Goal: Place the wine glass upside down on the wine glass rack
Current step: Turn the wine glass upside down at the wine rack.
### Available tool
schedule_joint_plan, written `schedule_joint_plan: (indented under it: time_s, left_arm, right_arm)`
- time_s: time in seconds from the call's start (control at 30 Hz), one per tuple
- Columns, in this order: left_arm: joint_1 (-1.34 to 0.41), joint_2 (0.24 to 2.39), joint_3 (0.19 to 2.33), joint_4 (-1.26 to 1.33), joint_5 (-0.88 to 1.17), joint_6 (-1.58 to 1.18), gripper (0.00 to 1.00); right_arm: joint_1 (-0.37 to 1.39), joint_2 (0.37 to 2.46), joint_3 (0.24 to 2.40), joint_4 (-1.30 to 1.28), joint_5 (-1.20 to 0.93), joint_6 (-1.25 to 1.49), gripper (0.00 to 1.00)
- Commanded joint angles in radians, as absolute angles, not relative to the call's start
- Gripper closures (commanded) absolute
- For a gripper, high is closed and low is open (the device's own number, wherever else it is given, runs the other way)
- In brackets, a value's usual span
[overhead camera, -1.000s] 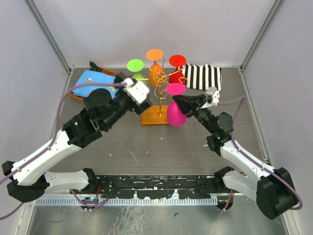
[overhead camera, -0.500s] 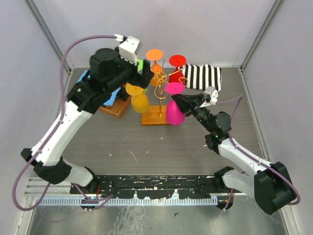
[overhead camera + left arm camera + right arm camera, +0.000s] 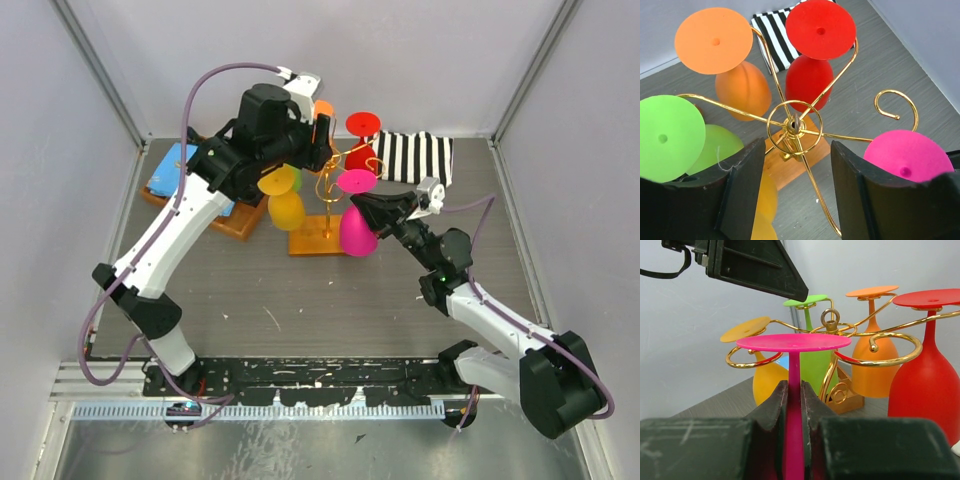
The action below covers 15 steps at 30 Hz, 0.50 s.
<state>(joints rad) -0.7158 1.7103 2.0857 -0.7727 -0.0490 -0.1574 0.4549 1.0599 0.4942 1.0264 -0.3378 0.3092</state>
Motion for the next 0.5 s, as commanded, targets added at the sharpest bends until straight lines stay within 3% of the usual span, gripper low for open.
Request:
schedule_joint_plan:
  time_s: [0.0, 0.23, 0.47]
  left_arm:
    - [-0.713, 1.728, 2.132, -0.751, -0.065, -0.156, 0.4]
    - [-0.713, 1.784, 2.166, -0.747, -0.064, -0.123, 0.54]
    - [-0.713, 1.825, 2.177, -0.742, -0.081, -0.108, 0.54]
  right_arm:
    - [0.456, 1.031, 0.501, 1.058, -0.325, 0.289, 0.99]
    - [0.456, 1.023, 0.496, 1.057, -0.327, 0.294, 0.99]
    - [0.456, 1.018, 0.5, 1.049, -0.336, 0.293, 0.99]
